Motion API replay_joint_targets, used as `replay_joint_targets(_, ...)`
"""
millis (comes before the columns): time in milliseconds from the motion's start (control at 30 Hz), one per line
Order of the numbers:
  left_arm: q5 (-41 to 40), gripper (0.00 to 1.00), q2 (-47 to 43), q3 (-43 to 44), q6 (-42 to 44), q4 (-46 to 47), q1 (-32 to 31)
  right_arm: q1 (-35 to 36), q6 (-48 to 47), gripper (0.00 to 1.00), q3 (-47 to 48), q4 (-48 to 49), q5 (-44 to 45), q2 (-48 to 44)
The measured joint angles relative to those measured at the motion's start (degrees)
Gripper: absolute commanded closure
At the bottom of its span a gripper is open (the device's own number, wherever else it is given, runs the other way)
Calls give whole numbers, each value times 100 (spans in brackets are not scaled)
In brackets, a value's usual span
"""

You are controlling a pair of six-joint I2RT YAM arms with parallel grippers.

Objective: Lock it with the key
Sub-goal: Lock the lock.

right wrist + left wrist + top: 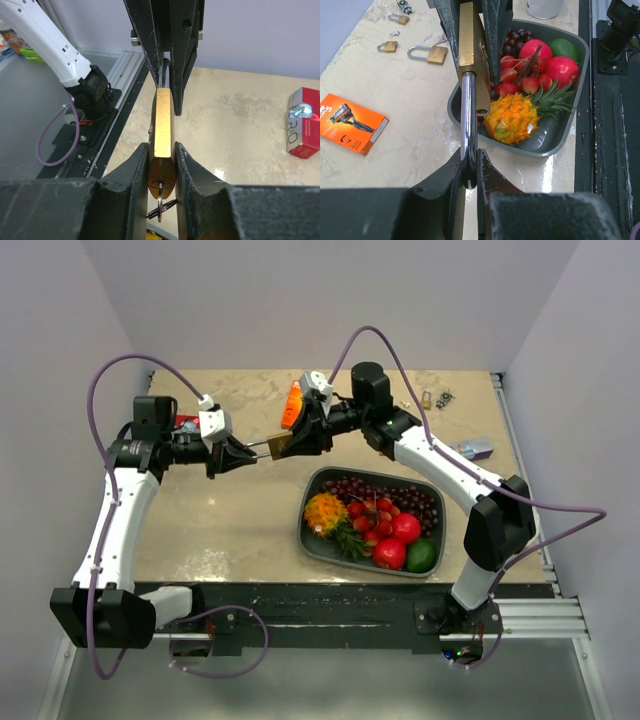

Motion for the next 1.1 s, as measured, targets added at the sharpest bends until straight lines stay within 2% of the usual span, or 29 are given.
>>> replay_joint_targets(300, -7, 100, 59, 0, -46, -109, 26, 105, -603, 100, -142, 2, 269, -92)
replay_joint_targets(533, 31, 100, 66, -31, -293, 20, 22, 136, -682, 100, -151, 2, 297, -133)
replay_joint_targets(1100, -254, 100, -369, -999, -2966, 2813, -527, -37, 186, 100, -72, 750, -293, 39)
